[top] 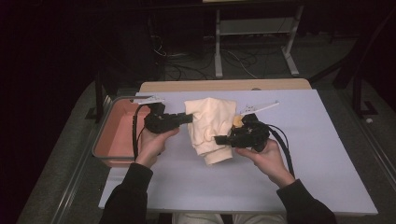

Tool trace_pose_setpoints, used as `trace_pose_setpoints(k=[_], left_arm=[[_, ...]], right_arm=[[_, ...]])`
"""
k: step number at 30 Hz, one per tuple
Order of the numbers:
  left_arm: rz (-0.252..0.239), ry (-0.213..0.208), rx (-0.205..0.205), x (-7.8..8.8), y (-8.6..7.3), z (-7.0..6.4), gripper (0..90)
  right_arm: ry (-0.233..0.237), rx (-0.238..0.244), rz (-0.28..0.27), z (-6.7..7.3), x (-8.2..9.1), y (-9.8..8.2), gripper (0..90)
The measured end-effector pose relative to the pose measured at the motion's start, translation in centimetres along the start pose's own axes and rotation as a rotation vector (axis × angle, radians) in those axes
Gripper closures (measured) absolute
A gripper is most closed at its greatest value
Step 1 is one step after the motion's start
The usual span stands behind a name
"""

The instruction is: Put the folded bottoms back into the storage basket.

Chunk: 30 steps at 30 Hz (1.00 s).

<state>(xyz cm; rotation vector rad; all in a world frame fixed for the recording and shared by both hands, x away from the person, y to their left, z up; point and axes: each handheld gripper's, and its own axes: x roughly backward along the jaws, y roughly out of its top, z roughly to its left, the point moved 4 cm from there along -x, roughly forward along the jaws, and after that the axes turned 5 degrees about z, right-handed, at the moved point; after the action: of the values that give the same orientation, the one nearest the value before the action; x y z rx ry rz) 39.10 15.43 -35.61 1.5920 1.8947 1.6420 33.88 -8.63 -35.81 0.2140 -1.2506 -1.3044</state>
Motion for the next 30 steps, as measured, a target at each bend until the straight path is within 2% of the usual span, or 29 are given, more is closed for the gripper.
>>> trace_pose_setpoints(k=[30], left_arm=[[-0.057, 0.057, 0.029, 4.2, 0.8, 1.5, 73.8]], right_arm=[[0.01, 0.05, 0.021, 1.5, -2.3, 3.5, 58.2]])
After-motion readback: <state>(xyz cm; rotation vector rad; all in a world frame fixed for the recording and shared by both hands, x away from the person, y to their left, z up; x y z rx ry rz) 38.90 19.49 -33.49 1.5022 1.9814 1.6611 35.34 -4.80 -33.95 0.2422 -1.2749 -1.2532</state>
